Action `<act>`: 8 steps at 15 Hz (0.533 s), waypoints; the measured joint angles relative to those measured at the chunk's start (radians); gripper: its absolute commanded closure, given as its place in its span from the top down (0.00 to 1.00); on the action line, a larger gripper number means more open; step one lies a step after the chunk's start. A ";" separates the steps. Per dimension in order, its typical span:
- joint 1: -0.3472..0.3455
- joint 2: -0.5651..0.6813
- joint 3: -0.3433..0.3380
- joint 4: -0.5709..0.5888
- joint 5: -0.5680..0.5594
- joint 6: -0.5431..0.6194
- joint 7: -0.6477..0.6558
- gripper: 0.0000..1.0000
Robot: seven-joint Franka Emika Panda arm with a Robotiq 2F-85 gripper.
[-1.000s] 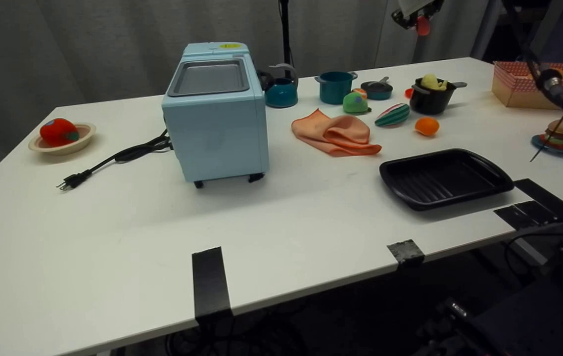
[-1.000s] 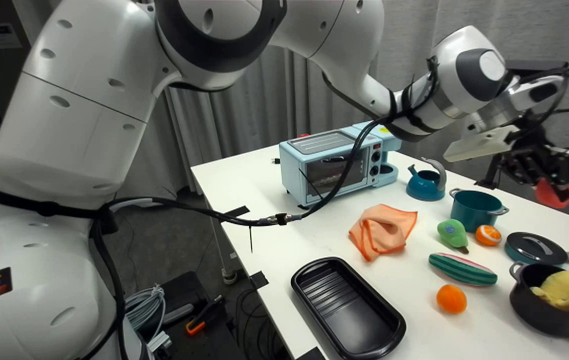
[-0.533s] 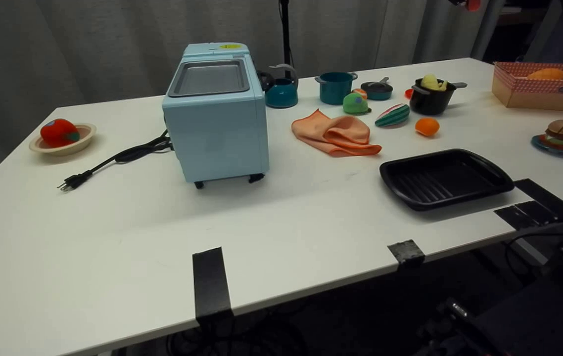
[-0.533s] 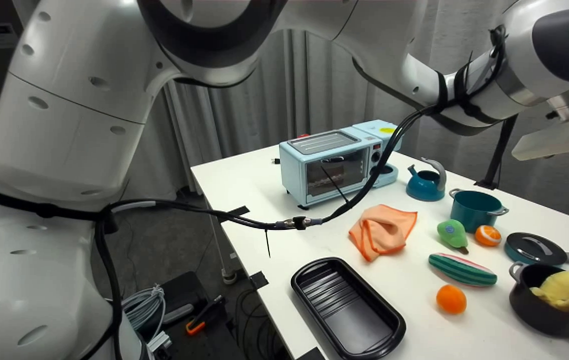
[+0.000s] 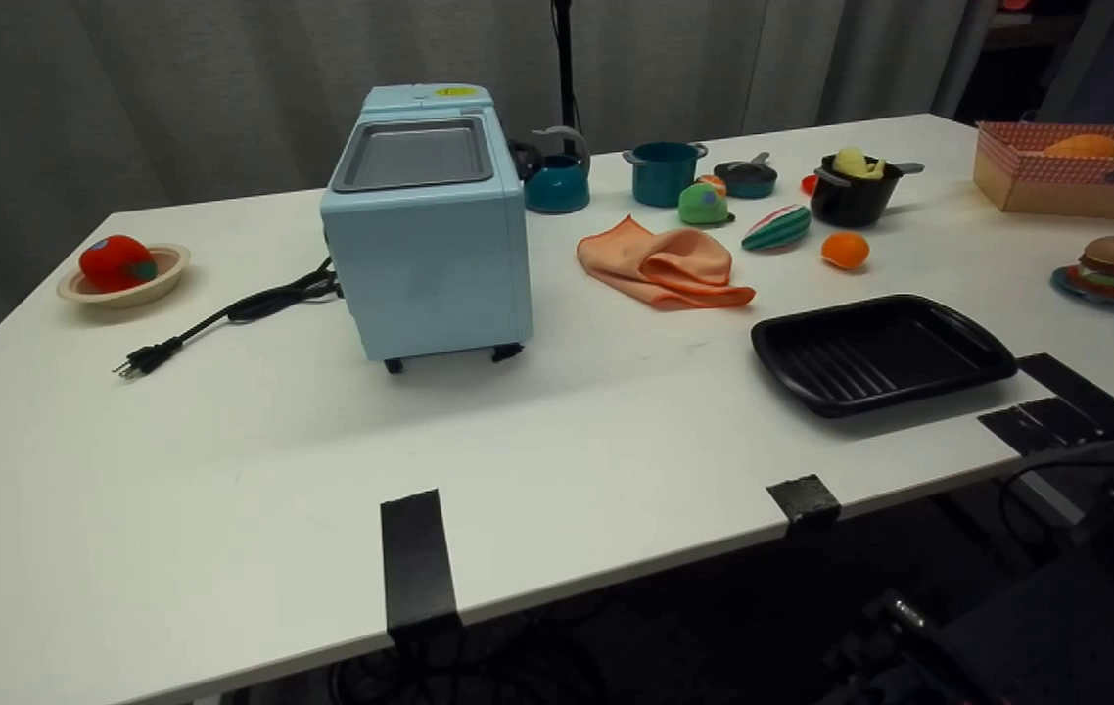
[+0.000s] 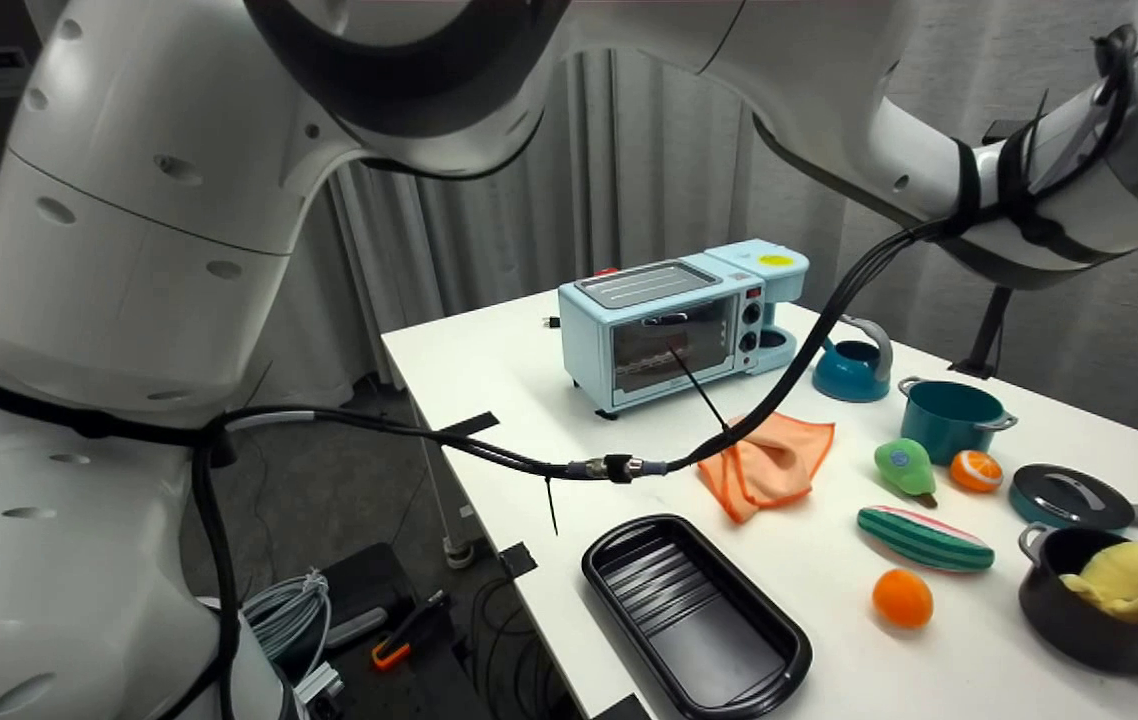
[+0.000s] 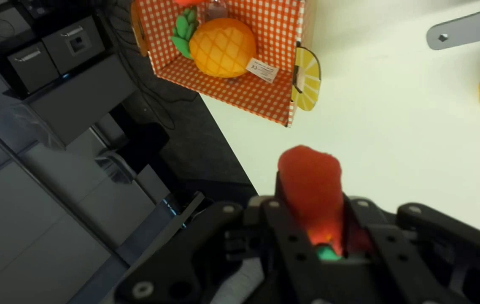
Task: Put the tomato plushy on the black plate in the box
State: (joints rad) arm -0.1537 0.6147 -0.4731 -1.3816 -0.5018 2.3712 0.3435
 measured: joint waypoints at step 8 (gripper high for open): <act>-0.045 0.008 -0.104 0.002 -0.002 0.090 0.106 0.45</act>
State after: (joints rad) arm -0.1986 0.6225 -0.5768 -1.3796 -0.5035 2.4608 0.4498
